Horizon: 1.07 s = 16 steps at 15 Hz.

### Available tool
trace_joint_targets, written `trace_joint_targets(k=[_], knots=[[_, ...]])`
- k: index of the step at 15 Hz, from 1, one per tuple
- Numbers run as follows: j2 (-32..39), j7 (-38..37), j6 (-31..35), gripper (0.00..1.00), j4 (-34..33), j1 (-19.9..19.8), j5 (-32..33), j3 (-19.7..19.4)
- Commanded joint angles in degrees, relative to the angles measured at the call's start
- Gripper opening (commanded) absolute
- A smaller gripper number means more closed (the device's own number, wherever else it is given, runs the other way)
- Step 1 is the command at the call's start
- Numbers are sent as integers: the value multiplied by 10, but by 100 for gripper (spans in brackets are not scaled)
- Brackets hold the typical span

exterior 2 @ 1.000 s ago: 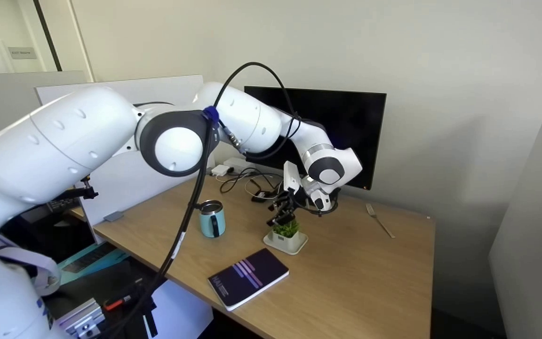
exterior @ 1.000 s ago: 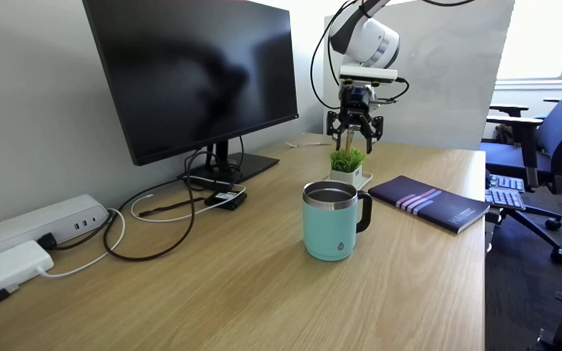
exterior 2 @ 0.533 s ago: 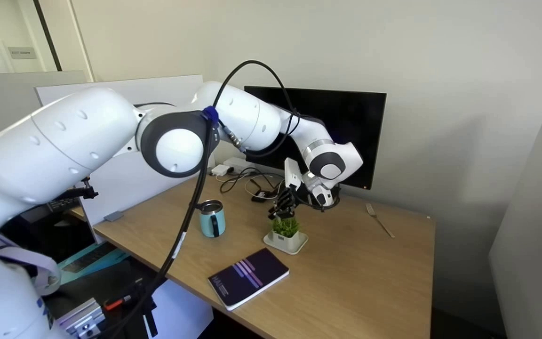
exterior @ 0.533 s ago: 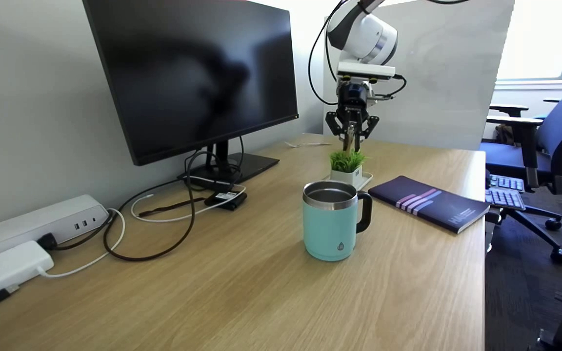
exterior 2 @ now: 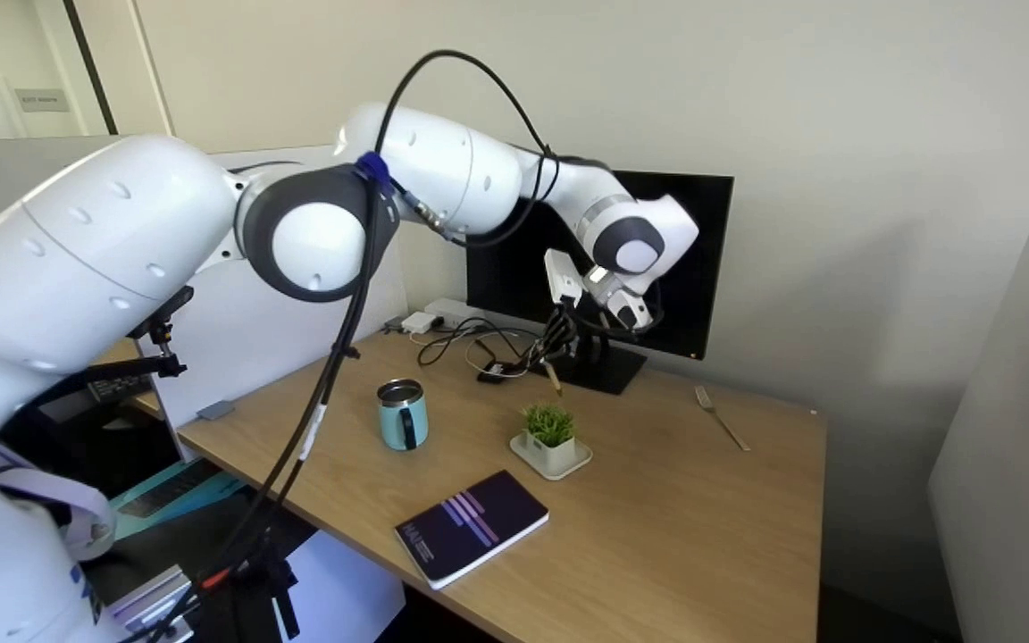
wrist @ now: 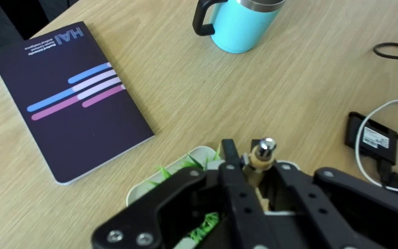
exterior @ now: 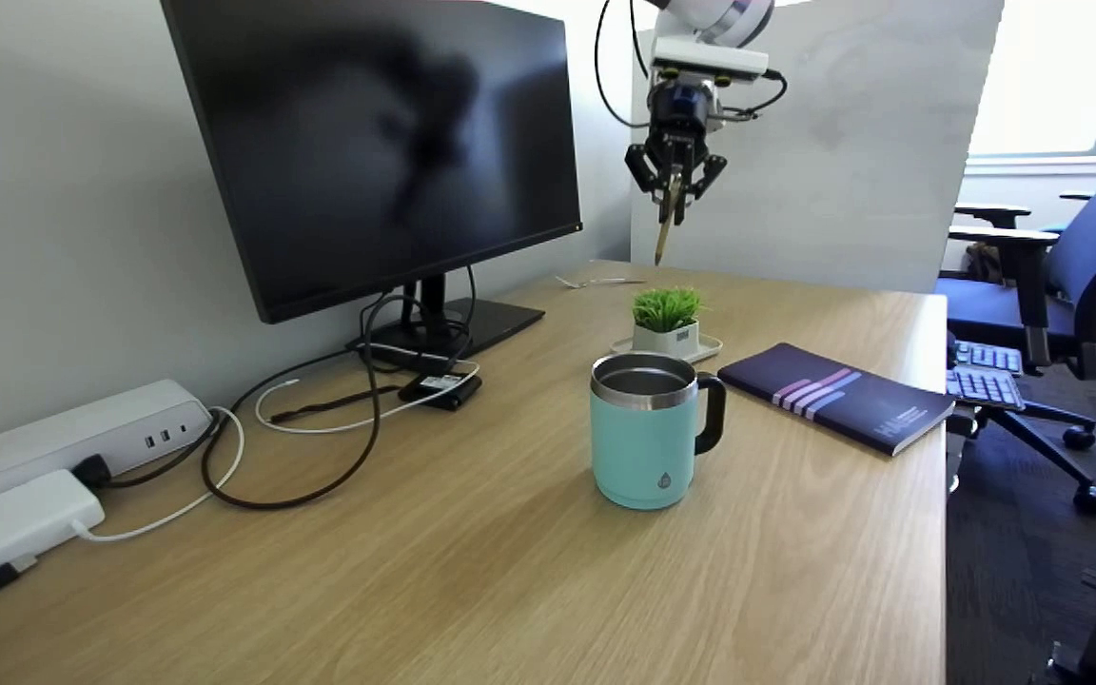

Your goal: Pick the pen and put it in the cup

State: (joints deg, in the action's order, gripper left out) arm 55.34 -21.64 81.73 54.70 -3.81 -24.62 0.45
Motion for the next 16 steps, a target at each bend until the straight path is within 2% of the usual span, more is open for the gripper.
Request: trace_joint_targets(k=[1,6,11,16], knots=[[-101,35,44,4,69,21,41,-15],[-253,67,120,4,167,50,98,-13],[-387,90,186,4,282,58,114,-8],[-511,116,190,4,427,56,113,3]])
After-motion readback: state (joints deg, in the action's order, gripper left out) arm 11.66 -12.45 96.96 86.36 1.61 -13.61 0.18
